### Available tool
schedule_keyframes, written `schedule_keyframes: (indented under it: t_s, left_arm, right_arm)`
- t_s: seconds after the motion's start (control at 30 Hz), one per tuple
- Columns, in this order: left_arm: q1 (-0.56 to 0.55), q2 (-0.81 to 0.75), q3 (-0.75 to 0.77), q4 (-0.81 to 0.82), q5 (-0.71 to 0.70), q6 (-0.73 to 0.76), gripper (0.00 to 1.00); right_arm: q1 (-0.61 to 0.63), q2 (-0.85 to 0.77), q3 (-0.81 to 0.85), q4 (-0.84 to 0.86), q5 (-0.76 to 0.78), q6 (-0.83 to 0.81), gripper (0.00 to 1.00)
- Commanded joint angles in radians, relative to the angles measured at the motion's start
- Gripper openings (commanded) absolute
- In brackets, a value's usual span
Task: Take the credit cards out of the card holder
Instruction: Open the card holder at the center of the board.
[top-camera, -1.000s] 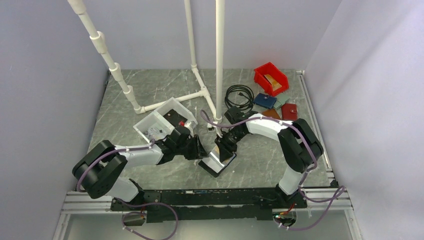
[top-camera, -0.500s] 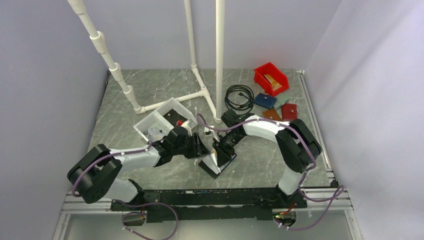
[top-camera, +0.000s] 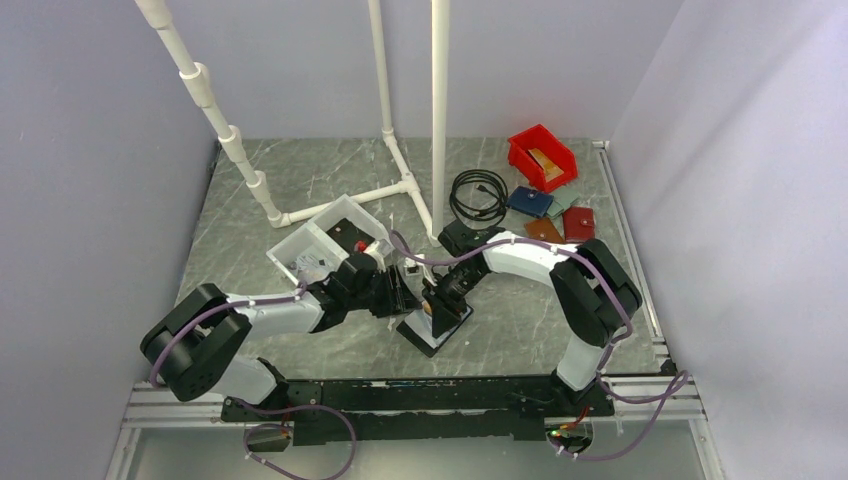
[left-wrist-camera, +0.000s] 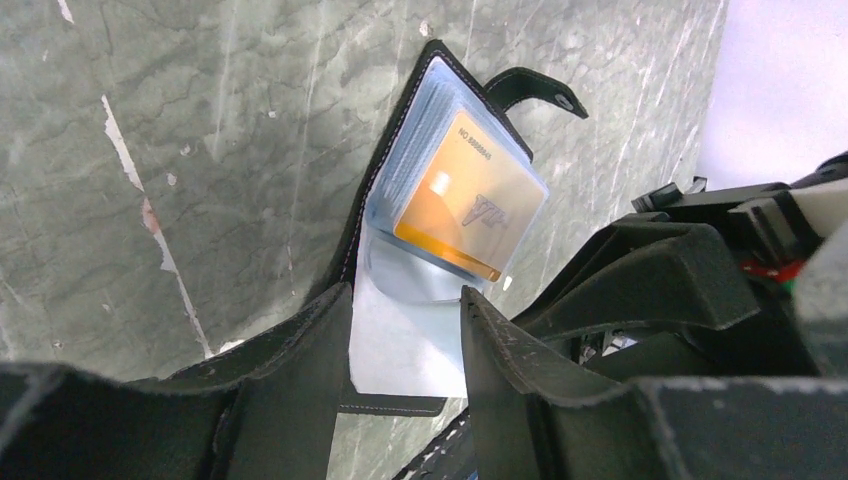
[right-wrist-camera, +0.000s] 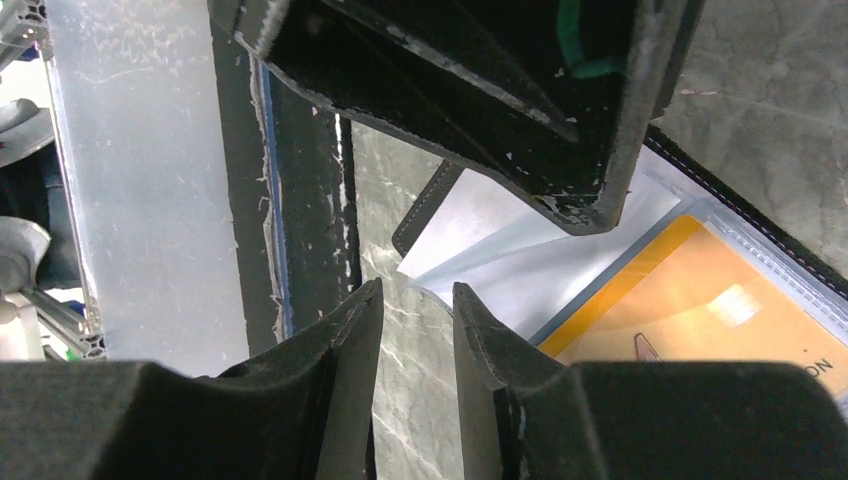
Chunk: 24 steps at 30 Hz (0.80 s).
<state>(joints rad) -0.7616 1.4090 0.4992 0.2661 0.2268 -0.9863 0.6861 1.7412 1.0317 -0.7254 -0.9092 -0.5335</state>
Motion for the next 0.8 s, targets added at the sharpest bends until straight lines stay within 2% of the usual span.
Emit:
schedule_keyframes:
  t_s: [0.0, 0.27, 0.43, 0.57, 0.77]
  left_arm:
    - [-0.004, 0.032, 0.039, 0.016, 0.028, 0.002, 0.50]
    - [-0.028, 0.082, 0.090, -0.059, 0.006, 0.026, 0.48]
    - [-0.033, 0.068, 0.104, -0.121, -0.021, 0.051, 0.42]
    - [-0.033, 0.073, 0.112, -0.161, -0.029, 0.065, 0.32]
    - [-0.035, 0.101, 0.126, -0.162, -0.019, 0.078, 0.28]
  right_arm:
    - [0.013, 0.002, 0.036, -0.006, -0.028, -0.033, 0.35]
    - [0.016, -0.002, 0.037, -0.007, -0.022, -0.038, 0.35]
    - [0.011, -0.020, 0.042, -0.010, 0.006, -0.041, 0.35]
    - [-0.023, -0.063, 0.038, -0.006, 0.023, -0.044, 0.35]
    - [-0.102, -0.085, 0.020, 0.048, 0.101, 0.028, 0.35]
